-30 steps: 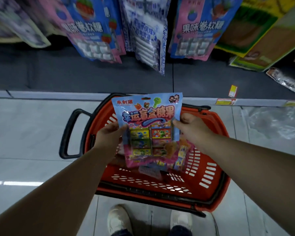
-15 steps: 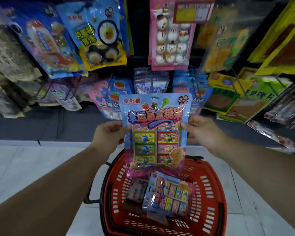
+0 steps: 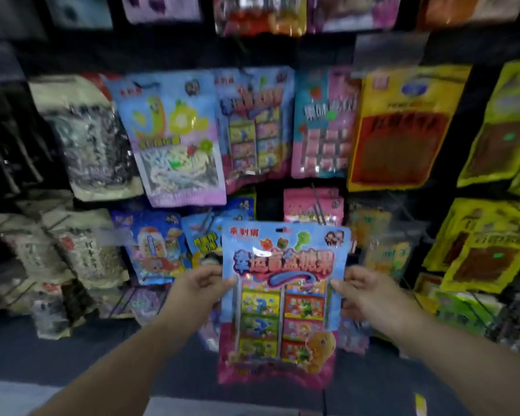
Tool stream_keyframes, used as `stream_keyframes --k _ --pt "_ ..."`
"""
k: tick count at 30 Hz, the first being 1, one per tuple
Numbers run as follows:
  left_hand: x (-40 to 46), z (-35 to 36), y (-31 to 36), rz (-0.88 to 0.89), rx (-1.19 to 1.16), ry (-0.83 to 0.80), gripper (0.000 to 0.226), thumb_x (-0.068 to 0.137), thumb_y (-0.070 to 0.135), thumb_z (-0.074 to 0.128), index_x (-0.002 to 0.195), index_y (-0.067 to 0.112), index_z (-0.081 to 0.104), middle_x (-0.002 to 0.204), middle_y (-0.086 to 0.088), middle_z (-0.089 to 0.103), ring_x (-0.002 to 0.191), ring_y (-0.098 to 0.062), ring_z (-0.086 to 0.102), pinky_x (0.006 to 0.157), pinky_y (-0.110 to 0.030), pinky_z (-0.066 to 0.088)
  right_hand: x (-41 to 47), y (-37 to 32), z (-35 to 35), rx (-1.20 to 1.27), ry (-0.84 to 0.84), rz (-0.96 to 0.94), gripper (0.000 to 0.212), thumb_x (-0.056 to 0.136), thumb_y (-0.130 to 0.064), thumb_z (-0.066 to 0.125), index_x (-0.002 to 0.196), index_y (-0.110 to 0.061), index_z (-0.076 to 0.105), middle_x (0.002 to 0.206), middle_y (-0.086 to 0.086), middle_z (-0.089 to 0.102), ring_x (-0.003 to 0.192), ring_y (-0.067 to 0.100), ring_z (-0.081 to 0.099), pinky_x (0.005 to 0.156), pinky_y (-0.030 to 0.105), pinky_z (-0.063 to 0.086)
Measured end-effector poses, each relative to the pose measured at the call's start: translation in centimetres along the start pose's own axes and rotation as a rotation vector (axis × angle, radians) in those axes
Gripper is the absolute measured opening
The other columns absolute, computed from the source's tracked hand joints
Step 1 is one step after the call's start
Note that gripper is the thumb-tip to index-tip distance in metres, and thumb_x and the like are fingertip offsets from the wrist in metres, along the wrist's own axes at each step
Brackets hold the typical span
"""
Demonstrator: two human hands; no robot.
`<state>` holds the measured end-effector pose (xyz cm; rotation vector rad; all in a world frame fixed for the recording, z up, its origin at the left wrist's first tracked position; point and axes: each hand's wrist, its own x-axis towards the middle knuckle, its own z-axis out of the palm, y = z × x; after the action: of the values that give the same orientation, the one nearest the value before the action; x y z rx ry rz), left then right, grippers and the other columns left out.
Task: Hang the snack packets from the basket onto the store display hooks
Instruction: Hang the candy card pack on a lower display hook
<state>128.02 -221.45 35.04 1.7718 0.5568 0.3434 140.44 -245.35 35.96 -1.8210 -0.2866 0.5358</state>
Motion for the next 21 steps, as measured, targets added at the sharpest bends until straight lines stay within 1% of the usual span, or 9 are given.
stream_keyframes --k 4,6,8,10,12,14,18,20,21 --pt "0.5 -1.8 3.6 0.000 -0.066 -0.001 0.030 0.086 0.022 0.068 0.087 -0.006 0.060 0.063 -0.011 0.031 0.058 -0.019 0.031 0.054 -0.027 0.034 -0.2 -5.1 -0.9 -0.058 -0.049 -0.037 0.026 0.093 -0.021 0.058 0.106 0.002 0.061 0.105 0.021 0.068 0.089 0.028 0.070 0.071 0.032 0.060" --pt "1.0 -2.6 5.3 -0.010 -0.126 0.013 0.027 0.088 0.020 0.066 0.099 -0.004 0.062 0.063 -0.009 0.039 0.061 -0.021 0.035 0.056 -0.027 0.033 -0.2 -7.5 -1.3 -0.079 -0.055 -0.056 0.032 0.092 -0.021 0.059 0.104 0.008 0.056 0.109 0.029 0.062 0.082 0.030 0.066 0.077 0.046 0.057" --pt "1.1 -3.6 7.3 0.025 -0.160 0.035 0.014 0.088 0.017 0.066 0.096 0.006 0.068 0.052 0.004 0.050 0.051 -0.014 0.043 0.056 -0.029 0.035 -0.1 -10.0 -1.5 -0.070 -0.059 -0.068 0.024 0.091 -0.017 0.060 0.097 0.007 0.059 0.103 0.027 0.066 0.076 0.025 0.066 0.070 0.046 0.059" --pt "1.1 -4.4 9.3 0.073 -0.158 0.051 0.008 0.088 0.013 0.065 0.086 0.011 0.072 0.050 0.005 0.058 0.042 -0.006 0.048 0.051 -0.025 0.039 -0.3 -12.3 -1.5 -0.059 -0.058 -0.120 0.014 0.091 -0.015 0.060 0.087 -0.003 0.064 0.092 0.015 0.072 0.073 0.022 0.070 0.057 0.032 0.058" --pt "1.4 -5.1 11.0 0.116 -0.180 0.107 0.012 0.088 0.011 0.065 0.080 0.015 0.073 0.054 0.003 0.061 0.045 -0.008 0.050 0.050 -0.024 0.040 -0.2 -14.3 -1.4 -0.087 -0.034 -0.191 0.015 0.091 -0.018 0.060 0.081 -0.007 0.064 0.090 0.013 0.073 0.080 0.025 0.072 0.066 0.036 0.060" --pt "1.9 -5.8 12.5 0.155 -0.159 0.155 0.010 0.091 0.017 0.062 0.088 0.015 0.071 0.058 0.007 0.062 0.052 -0.011 0.050 0.052 -0.024 0.041 -0.1 -16.2 -1.1 -0.087 -0.020 -0.245 0.019 0.092 -0.019 0.059 0.076 -0.010 0.061 0.090 0.014 0.072 0.081 0.027 0.071 0.071 0.040 0.059" --pt "3.5 -6.7 14.8 0.186 -0.142 0.230 0.026 0.094 0.027 0.056 0.114 0.013 0.064 0.105 -0.007 0.064 0.086 -0.021 0.058 0.075 -0.036 0.051 1.0 -18.9 -0.4 -0.121 0.047 -0.334 0.032 0.094 -0.022 0.056 0.067 -0.008 0.046 0.064 0.005 0.057 0.053 0.013 0.055 0.052 0.032 0.052" --pt "4.2 -6.8 15.6 0.193 -0.144 0.265 0.032 0.094 0.025 0.056 0.122 0.010 0.061 0.112 -0.008 0.061 0.091 -0.021 0.057 0.087 -0.041 0.052 1.8 -19.5 0.0 -0.136 0.092 -0.354 0.033 0.094 -0.025 0.057 0.073 -0.001 0.047 0.068 0.010 0.050 0.054 0.016 0.048 0.048 0.027 0.042" --pt "4.6 -6.8 15.8 0.197 -0.135 0.280 0.034 0.095 0.025 0.056 0.125 0.009 0.060 0.115 -0.007 0.061 0.091 -0.019 0.057 0.084 -0.038 0.051 2.2 -19.7 0.2 -0.156 0.117 -0.360 0.035 0.094 -0.026 0.056 0.076 0.003 0.048 0.069 0.011 0.048 0.055 0.018 0.044 0.049 0.025 0.038"
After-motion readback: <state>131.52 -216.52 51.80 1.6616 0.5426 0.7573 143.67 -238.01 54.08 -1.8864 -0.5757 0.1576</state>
